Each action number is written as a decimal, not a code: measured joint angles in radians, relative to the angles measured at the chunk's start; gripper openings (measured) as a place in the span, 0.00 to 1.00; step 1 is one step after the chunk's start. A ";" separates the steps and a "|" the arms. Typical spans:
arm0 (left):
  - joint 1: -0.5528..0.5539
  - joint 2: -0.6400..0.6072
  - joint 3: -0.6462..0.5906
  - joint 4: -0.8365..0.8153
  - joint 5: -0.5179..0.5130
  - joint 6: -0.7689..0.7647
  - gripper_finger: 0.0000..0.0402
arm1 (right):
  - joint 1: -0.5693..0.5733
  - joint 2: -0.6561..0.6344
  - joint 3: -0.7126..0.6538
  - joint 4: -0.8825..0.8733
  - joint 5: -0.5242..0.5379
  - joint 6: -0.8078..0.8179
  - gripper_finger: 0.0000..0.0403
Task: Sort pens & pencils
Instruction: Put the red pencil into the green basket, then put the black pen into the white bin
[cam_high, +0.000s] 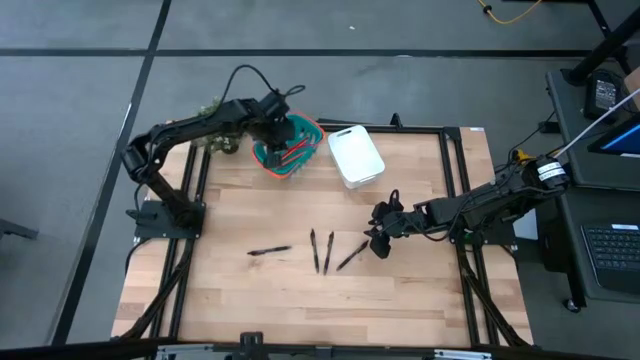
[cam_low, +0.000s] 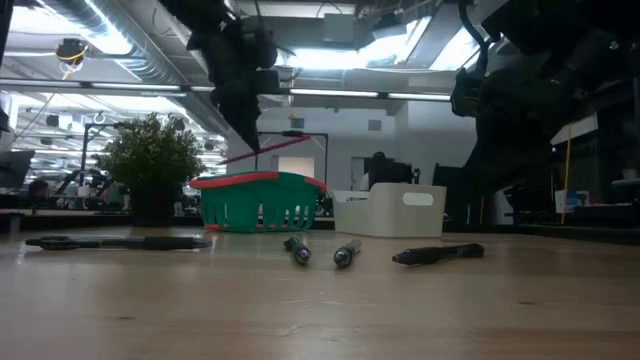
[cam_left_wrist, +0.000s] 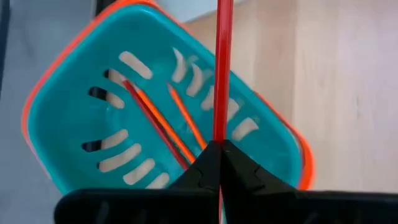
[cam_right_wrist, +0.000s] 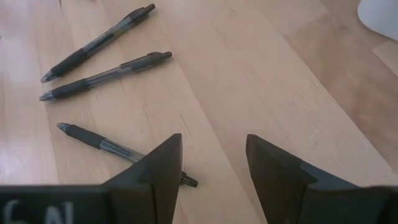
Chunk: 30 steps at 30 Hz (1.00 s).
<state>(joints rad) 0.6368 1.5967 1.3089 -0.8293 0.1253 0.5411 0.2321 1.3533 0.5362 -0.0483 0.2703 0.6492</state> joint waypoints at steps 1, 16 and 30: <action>0.014 -0.001 -0.011 0.020 0.003 0.000 0.00 | 0.000 0.000 0.000 0.000 0.000 0.000 0.45; 0.078 0.000 -0.058 0.083 0.027 0.016 0.00 | -0.001 0.000 0.000 0.002 0.024 -0.003 0.45; -0.131 -0.041 -0.058 -0.071 0.052 -0.016 0.00 | -0.007 0.000 0.000 0.016 0.095 -0.144 0.45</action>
<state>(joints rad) 0.5055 1.5554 1.2510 -0.9007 0.1774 0.5251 0.2256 1.3533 0.5362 -0.0325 0.3649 0.5049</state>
